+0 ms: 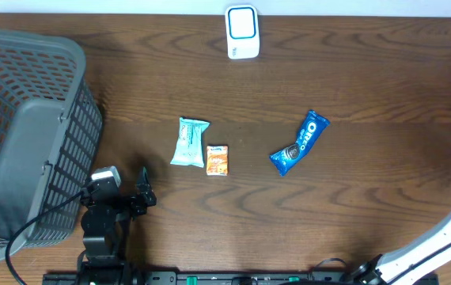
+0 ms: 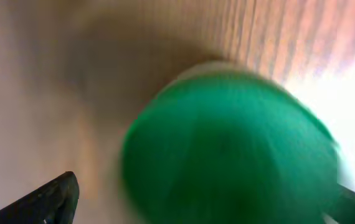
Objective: Scan the item barcode
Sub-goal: 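Bring the right gripper back and grasp the blue Oreo packet, then lift the Oreo packet and hold it in front of the scanner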
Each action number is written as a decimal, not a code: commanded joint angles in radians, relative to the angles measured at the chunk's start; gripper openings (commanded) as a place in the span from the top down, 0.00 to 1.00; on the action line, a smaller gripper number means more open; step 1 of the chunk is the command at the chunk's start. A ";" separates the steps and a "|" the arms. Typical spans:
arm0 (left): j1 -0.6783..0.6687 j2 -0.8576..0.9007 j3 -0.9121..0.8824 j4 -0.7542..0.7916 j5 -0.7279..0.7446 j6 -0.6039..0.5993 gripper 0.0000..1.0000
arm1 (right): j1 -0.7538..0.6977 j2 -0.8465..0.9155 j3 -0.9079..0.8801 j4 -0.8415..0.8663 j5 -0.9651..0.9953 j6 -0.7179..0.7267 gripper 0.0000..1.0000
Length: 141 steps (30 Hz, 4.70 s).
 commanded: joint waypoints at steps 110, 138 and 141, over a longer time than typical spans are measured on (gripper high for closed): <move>0.005 0.001 -0.027 -0.006 -0.013 0.009 0.02 | 1.170 0.074 0.244 -0.745 -1.339 -1.665 0.99; 0.005 0.001 -0.027 -0.006 -0.013 0.009 0.02 | 1.418 0.072 0.244 -0.008 0.163 -1.287 0.99; 0.005 0.001 -0.027 -0.006 -0.013 0.009 0.02 | 1.417 0.077 0.241 0.194 0.261 -1.301 0.99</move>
